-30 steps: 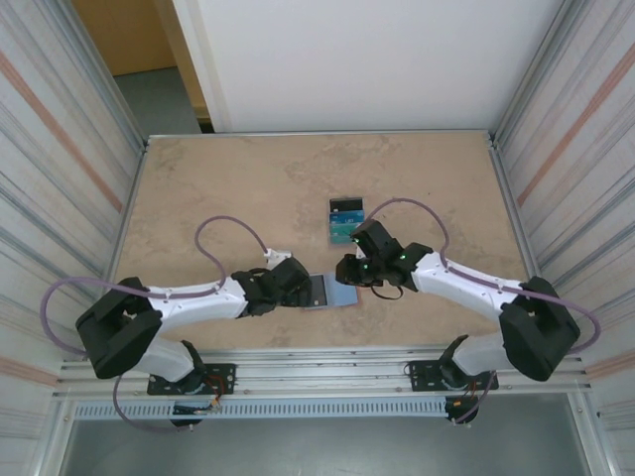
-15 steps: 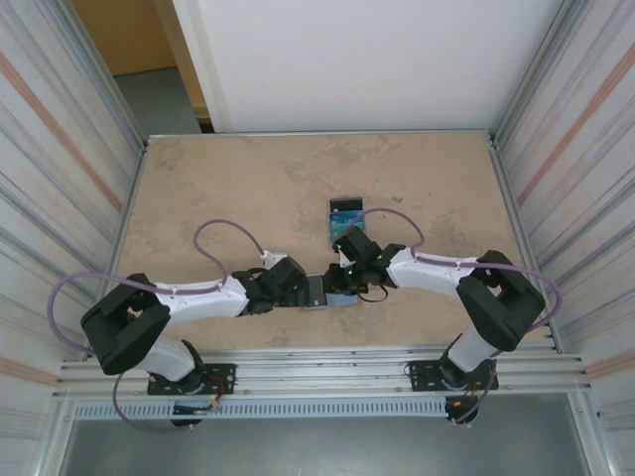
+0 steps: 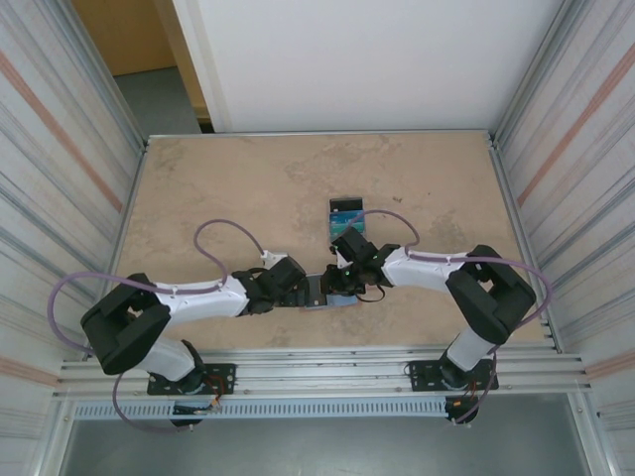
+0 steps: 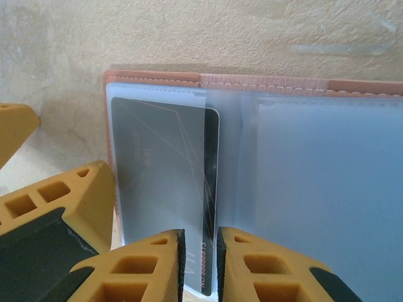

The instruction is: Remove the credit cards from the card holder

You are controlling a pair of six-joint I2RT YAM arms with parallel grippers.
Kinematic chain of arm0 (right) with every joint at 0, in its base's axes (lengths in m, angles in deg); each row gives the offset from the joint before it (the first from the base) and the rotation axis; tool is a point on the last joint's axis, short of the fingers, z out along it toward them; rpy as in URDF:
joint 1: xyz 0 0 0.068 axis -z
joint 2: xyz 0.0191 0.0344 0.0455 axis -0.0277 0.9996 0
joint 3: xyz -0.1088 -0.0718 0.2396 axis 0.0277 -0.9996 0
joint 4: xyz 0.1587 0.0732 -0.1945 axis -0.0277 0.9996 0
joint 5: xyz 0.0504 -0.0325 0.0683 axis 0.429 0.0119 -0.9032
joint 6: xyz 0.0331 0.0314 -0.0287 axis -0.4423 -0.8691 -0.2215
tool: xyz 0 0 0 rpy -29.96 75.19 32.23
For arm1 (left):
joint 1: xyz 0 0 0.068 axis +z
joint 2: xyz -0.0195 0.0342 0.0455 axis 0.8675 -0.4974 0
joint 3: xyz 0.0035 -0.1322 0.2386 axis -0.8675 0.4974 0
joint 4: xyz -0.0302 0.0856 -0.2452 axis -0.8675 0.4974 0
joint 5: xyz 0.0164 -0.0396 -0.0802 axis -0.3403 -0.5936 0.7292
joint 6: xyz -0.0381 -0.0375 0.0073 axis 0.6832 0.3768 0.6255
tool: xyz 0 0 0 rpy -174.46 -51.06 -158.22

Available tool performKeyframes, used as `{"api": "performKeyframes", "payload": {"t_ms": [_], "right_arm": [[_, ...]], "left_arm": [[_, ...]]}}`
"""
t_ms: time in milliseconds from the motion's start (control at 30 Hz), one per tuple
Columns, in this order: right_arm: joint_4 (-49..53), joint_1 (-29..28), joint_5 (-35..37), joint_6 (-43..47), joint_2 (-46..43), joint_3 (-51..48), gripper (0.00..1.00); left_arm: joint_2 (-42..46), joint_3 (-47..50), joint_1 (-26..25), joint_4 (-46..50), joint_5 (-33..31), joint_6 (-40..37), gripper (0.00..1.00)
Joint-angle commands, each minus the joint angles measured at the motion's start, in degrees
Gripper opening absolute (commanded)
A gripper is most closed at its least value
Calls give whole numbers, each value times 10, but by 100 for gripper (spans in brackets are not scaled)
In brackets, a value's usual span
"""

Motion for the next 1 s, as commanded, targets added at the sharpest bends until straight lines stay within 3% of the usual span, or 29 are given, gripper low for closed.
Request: {"api": "performKeyframes", "payload": {"t_ms": [0, 267, 700, 967], "right_arm": [[-15, 2, -16, 10, 16, 9, 22], [-31, 7, -26, 8, 23, 2, 22], [-171, 41, -133, -30, 19, -63, 20], [-185, 44, -150, -35, -6, -76, 16]], "left_arm": [[-12, -4, 4, 29, 3, -4, 99], [-36, -22, -7, 49, -5, -10, 99], [-71, -53, -19, 102, -25, -8, 99], [-77, -65, -20, 127, -34, -3, 99]]}}
